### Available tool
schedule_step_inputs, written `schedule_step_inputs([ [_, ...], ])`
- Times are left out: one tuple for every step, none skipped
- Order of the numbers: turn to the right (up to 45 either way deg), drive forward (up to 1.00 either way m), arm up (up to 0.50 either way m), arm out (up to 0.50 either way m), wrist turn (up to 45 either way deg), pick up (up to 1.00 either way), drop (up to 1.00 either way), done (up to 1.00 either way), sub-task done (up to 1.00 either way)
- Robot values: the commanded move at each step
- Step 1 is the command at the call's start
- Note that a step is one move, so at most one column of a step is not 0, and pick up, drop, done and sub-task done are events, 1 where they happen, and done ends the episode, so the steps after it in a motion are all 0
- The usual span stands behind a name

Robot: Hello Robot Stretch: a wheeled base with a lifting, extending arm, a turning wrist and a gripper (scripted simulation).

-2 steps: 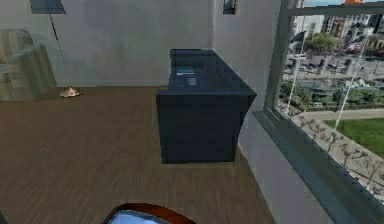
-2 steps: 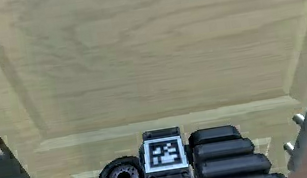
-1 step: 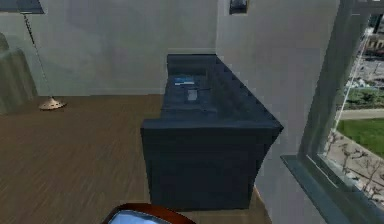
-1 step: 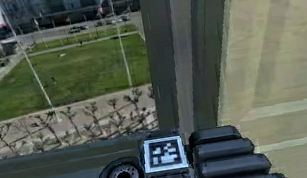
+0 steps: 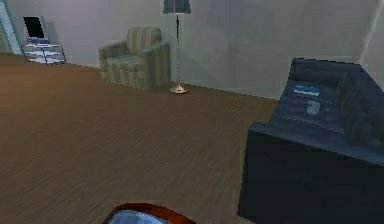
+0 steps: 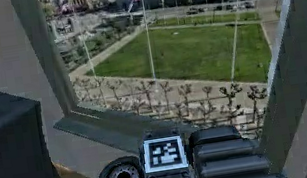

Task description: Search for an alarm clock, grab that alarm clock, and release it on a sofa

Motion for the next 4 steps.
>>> schedule_step_inputs([
  [0.0,1.0,0.0,0.0,0.0,0.0,0.0,0.0,0.0],
  [-12.0,0.0,0.0,0.0,0.0,0.0,0.0,0.0,0.0],
  [0.0,0.2,0.0,0.0,0.0,0.0,0.0,0.0,0.0],
  [42.0,0.0,0.0,0.0,0.0,0.0,0.0,0.0,0.0],
])
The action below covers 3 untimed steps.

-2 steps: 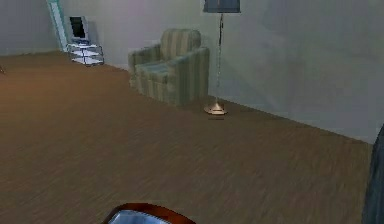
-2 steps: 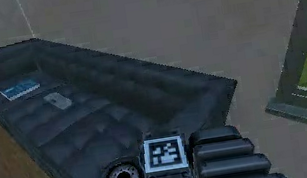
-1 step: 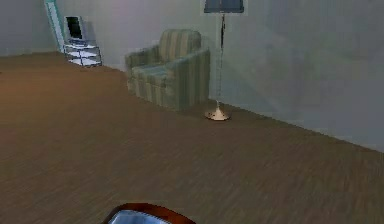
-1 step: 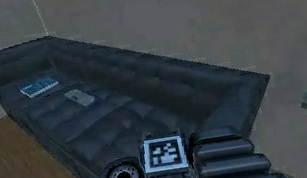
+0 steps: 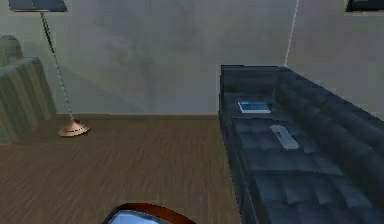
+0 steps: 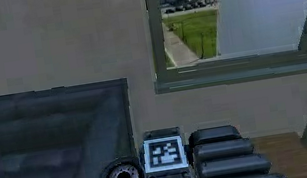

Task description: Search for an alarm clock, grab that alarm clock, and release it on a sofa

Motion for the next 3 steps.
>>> schedule_step_inputs([
  [0.0,1.0,0.0,0.0,0.0,0.0,0.0,0.0,0.0],
  [0.0,0.45,0.0,0.0,0.0,0.0,0.0,0.0,0.0],
  [-45.0,0.0,0.0,0.0,0.0,0.0,0.0,0.0,0.0],
])
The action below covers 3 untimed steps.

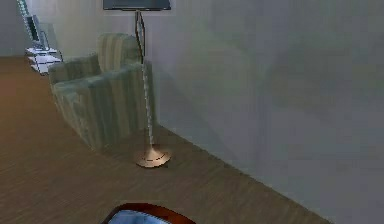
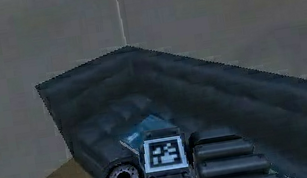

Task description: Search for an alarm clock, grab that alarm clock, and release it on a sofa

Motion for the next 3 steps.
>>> schedule_step_inputs([
  [-45.0,0.0,0.0,0.0,0.0,0.0,0.0,0.0,0.0],
  [-6.0,0.0,0.0,0.0,0.0,0.0,0.0,0.0,0.0],
  [45.0,0.0,0.0,0.0,0.0,0.0,0.0,0.0,0.0],
])
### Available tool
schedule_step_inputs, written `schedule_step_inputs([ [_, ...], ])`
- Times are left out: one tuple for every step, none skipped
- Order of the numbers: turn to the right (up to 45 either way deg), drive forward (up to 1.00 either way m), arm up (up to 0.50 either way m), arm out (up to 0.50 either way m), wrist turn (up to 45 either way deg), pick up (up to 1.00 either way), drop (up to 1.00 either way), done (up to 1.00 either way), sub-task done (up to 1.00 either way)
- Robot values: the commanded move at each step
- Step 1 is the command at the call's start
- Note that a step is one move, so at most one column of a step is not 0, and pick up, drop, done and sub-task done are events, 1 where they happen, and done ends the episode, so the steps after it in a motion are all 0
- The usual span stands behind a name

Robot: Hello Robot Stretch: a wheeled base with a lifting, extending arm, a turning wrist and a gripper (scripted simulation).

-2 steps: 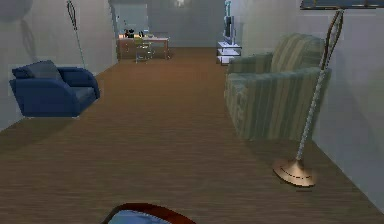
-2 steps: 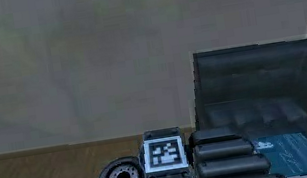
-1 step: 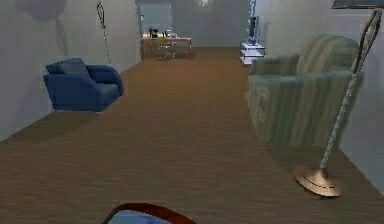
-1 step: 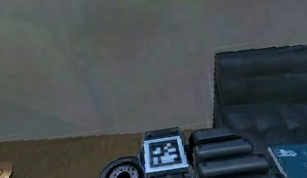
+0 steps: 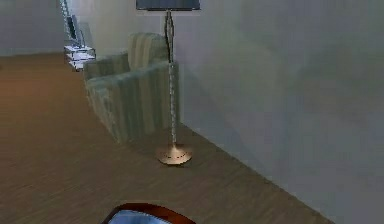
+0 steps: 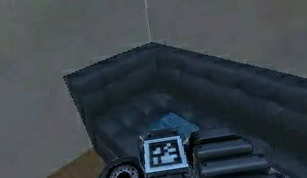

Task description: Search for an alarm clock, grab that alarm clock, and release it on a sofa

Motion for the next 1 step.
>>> schedule_step_inputs([
  [45.0,0.0,0.0,0.0,0.0,0.0,0.0,0.0,0.0],
])
